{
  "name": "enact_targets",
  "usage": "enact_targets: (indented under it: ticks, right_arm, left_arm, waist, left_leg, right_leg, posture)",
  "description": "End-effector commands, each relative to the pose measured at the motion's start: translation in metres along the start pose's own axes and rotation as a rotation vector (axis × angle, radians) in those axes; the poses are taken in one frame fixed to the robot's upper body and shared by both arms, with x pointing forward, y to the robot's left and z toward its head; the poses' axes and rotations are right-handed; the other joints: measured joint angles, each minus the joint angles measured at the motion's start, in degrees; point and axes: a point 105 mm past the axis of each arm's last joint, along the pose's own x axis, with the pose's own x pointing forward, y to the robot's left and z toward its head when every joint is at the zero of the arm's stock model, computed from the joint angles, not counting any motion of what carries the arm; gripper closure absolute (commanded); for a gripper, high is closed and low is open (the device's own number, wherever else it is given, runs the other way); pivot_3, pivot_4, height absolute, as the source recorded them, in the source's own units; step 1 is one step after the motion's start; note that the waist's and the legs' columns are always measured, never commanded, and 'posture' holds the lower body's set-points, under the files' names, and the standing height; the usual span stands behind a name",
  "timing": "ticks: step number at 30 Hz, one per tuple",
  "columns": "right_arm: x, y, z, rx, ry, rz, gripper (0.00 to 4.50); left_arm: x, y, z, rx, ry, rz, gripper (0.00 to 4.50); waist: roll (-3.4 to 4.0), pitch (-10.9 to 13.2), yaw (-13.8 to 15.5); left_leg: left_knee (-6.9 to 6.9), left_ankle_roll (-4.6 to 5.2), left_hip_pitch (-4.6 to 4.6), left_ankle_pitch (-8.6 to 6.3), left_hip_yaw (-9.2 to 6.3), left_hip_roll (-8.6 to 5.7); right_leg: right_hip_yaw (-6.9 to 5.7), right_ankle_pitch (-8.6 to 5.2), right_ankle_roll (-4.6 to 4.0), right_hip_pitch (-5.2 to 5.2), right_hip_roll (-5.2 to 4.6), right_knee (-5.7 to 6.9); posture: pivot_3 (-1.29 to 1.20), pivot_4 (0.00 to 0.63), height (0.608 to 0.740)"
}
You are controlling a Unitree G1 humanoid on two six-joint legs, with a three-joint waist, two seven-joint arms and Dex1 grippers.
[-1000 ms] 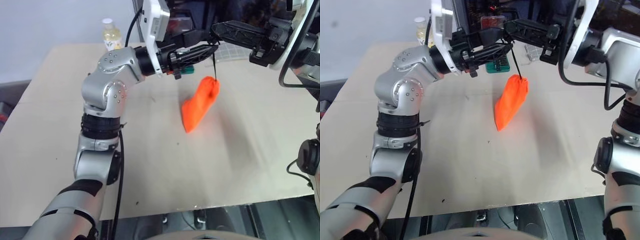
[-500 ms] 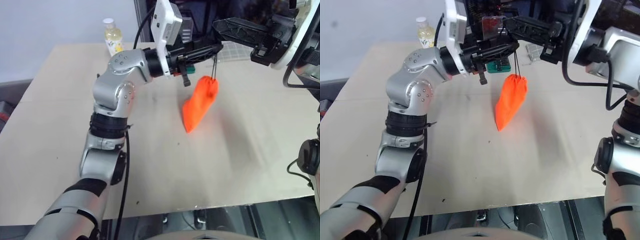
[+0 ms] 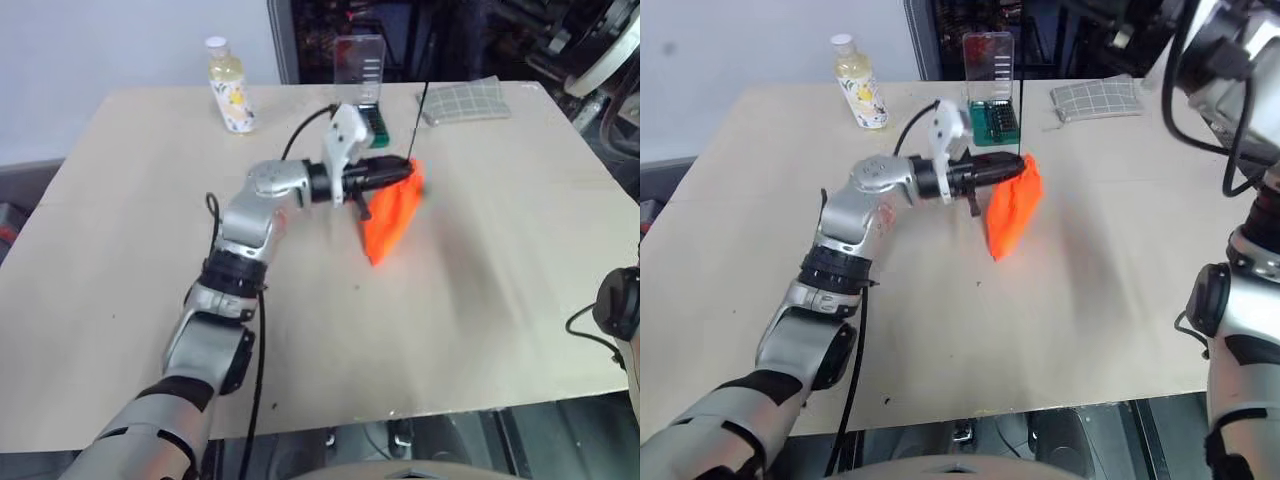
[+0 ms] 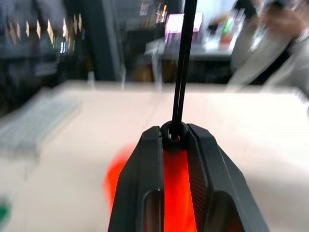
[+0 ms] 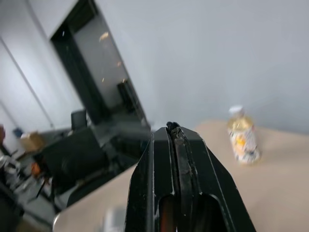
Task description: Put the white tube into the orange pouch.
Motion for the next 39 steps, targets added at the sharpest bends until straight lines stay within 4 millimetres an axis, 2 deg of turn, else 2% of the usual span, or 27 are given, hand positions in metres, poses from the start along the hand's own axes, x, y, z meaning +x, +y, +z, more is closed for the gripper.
enact_targets:
  ticks: [1, 4, 6, 9, 14, 16, 18, 19, 20, 22, 23, 25, 28, 29, 31, 32, 36, 39]
  right_arm:
    - [-0.015, 0.002, 0.046, -0.080, -0.171, -0.045, 4.50]
    - [-0.028, -0.013, 0.047, -0.112, -0.165, -0.138, 4.50]
    - [-0.041, -0.025, 0.031, -0.192, -0.073, -0.231, 4.50]
    - [-0.062, -0.045, -0.003, -0.260, 0.060, -0.355, 4.50]
    - [-0.100, -0.071, -0.087, -0.335, 0.307, -0.513, 4.50]
    - [-0.115, -0.079, -0.117, -0.355, 0.389, -0.561, 3.96]
    - [-0.125, -0.080, -0.139, -0.366, 0.440, -0.575, 3.22]
    - [-0.130, -0.080, -0.148, -0.378, 0.459, -0.583, 2.71]
    - [-0.135, -0.080, -0.154, -0.398, 0.480, -0.589, 2.29]
    - [-0.141, -0.076, -0.162, -0.443, 0.518, -0.587, 1.20]
    - [-0.142, -0.073, -0.165, -0.456, 0.525, -0.578, 0.89]
    - [-0.144, -0.063, -0.170, -0.485, 0.532, -0.555, 0.06]
    - [-0.145, -0.048, -0.176, -0.519, 0.530, -0.513, 0.06]
    - [-0.151, -0.038, -0.180, -0.540, 0.534, -0.500, 0.06]
    - [-0.163, -0.026, -0.184, -0.551, 0.547, -0.491, 0.06]
    - [-0.175, -0.020, -0.189, -0.525, 0.577, -0.493, 0.06]
    - [-0.208, -0.008, -0.192, -0.491, 0.614, -0.550, 0.06]
    - [-0.226, -0.004, -0.189, -0.511, 0.630, -0.600, 0.06]
  left_arm:
    - [-0.010, 0.005, -0.040, -0.038, 0.154, 0.052, 4.36]
    - [-0.007, 0.006, -0.034, -0.045, 0.123, 0.056, 4.36]
    - [0.000, 0.001, -0.030, -0.043, 0.105, 0.032, 4.36]
    - [0.015, -0.010, -0.029, -0.034, 0.085, -0.024, 4.36]
    - [0.057, -0.028, -0.051, -0.042, 0.133, -0.082, 4.36]
    - [0.072, -0.034, -0.063, -0.077, 0.167, -0.096, 4.36]
    - [0.078, -0.039, -0.072, -0.096, 0.188, -0.112, 4.36]
    - [0.079, -0.039, -0.074, -0.107, 0.187, -0.116, 3.32]
    - [0.079, -0.040, -0.073, -0.102, 0.178, -0.124, 3.03]
    - [0.075, -0.037, -0.067, -0.067, 0.149, -0.126, 1.89]
    - [0.072, -0.035, -0.063, -0.049, 0.130, -0.121, 1.55]
    - [0.058, -0.026, -0.052, -0.011, 0.074, -0.081, 0.74]
    - [0.030, -0.022, -0.033, -0.017, -0.048, -0.061, 0.74]
    - [0.000, -0.015, -0.030, -0.024, -0.059, -0.013, 0.74]
    - [-0.045, -0.009, -0.029, -0.033, -0.028, 0.068, 0.74]
    - [-0.069, -0.008, -0.027, -0.071, -0.025, 0.105, 0.74]
    - [-0.123, -0.020, -0.033, -0.142, 0.033, 0.186, 0.74]
    - [-0.154, -0.035, -0.043, -0.187, 0.116, 0.217, 0.74]
  waist:
    - [0.01, -0.05, 0.15]
    - [0.01, -0.08, 0.10]
    - [-0.10, -0.19, 0.29]
    - [-0.04, -0.29, 0.18]
    - [-0.01, -0.34, 0.26]
    - [-0.02, -0.33, 0.14]
    - [-0.02, -0.28, -0.16]
    - [-0.02, -0.27, -0.25]
    - [-0.01, -0.26, -0.26]
    - [0.00, -0.25, -0.25]
    - [0.00, -0.25, -0.15]
    - [0.00, -0.25, -0.08]
    - [0.01, -0.26, -0.01]
    - [0.01, -0.26, 0.02]
    - [0.03, -0.26, -0.02]
    - [0.03, -0.26, -0.12]
    - [0.05, -0.25, 0.31]
    - [0.07, -0.26, 0.57]
  left_leg:
    - [0.00, 0.07, 0.02, -0.04, -0.01, 0.00]
    - [0.07, 0.27, 0.09, -0.16, -0.02, 0.04]
    - [0.10, 0.28, 0.11, -0.16, -0.03, 0.04]
    - [0.20, 0.30, 0.12, -0.18, -0.07, 0.06]
    - [0.28, 0.32, 0.10, -0.18, -0.04, 0.05]
    - [0.29, 0.33, 0.06, -0.19, -0.06, 0.02]
    - [0.28, 0.35, 0.01, -0.20, 0.04, -0.05]
    - [0.25, 0.35, -0.01, -0.20, 0.06, -0.04]
    - [0.25, 0.35, -0.01, -0.20, 0.09, -0.03]
    - [0.17, 0.35, -0.01, -0.20, 0.10, 0.11]
    - [0.15, 0.35, 0.00, -0.20, 0.09, 0.14]
    - [0.15, 0.34, -0.02, -0.20, 0.07, 0.16]
    - [0.13, 0.34, 0.01, -0.21, 0.09, 0.18]
    - [0.13, 0.33, 0.01, -0.21, 0.08, 0.19]
    - [0.10, 0.33, 0.00, -0.21, 0.08, 0.18]
    - [0.09, 0.29, 0.04, -0.21, 0.06, 0.22]
    - [0.11, 0.01, 0.07, -0.06, 0.05, 0.27]
    - [0.25, 0.18, 0.14, -0.38, -0.03, 0.12]
  right_leg:
    - [0.00, 0.00, 0.00, 0.02, 0.00, 0.00]
    - [-0.01, 0.00, 0.00, 0.12, -0.04, 0.00]
    - [0.01, 0.00, 0.00, 0.14, -0.05, 0.00]
    - [-0.03, 0.00, 0.00, 0.23, -0.07, 0.00]
    - [0.01, 0.03, 0.06, 0.21, -0.06, 0.05]
    - [-0.01, 0.01, 0.09, 0.19, -0.02, 0.03]
    - [0.09, -0.10, 0.28, 0.05, 0.01, 0.03]
    - [0.12, -0.10, 0.28, 0.00, 0.02, 0.04]
    - [0.14, -0.10, 0.28, -0.04, 0.05, 0.04]
    - [0.17, -0.09, 0.27, -0.09, 0.07, 0.03]
    - [0.16, -0.09, 0.26, -0.09, 0.08, 0.03]
    - [0.15, -0.10, 0.26, -0.09, 0.08, 0.00]
    - [0.19, 0.01, 0.09, -0.07, 0.05, -0.03]
    - [0.19, 0.01, 0.08, -0.06, 0.04, -0.03]
    - [0.20, 0.00, 0.09, -0.07, 0.03, -0.05]
    - [0.21, -0.01, 0.10, -0.05, 0.05, -0.03]
    - [0.17, -0.11, 0.26, 0.01, 0.09, -0.05]
    - [0.08, -0.35, 0.15, 0.16, -0.17, -0.14]
  posture:
    - [0.00, 0.150, 0.740]
    - [0.00, 0.150, 0.740]
    - [0.00, 0.150, 0.740]
    - [0.00, 0.150, 0.740]
    - [0.00, 0.150, 0.740]
    - [0.00, 0.150, 0.740]
    - [0.00, 0.150, 0.740]
    - [0.00, 0.150, 0.740]
    - [0.00, 0.150, 0.740]
    - [0.00, 0.150, 0.740]
    - [0.00, 0.150, 0.740]
    - [0.00, 0.150, 0.740]
    - [0.00, 0.150, 0.740]
    - [0.00, 0.150, 0.740]
    - [0.00, 0.150, 0.740]
    - [0.00, 0.150, 0.740]
    - [0.00, 0.150, 0.740]
    - [0.00, 0.150, 0.740]
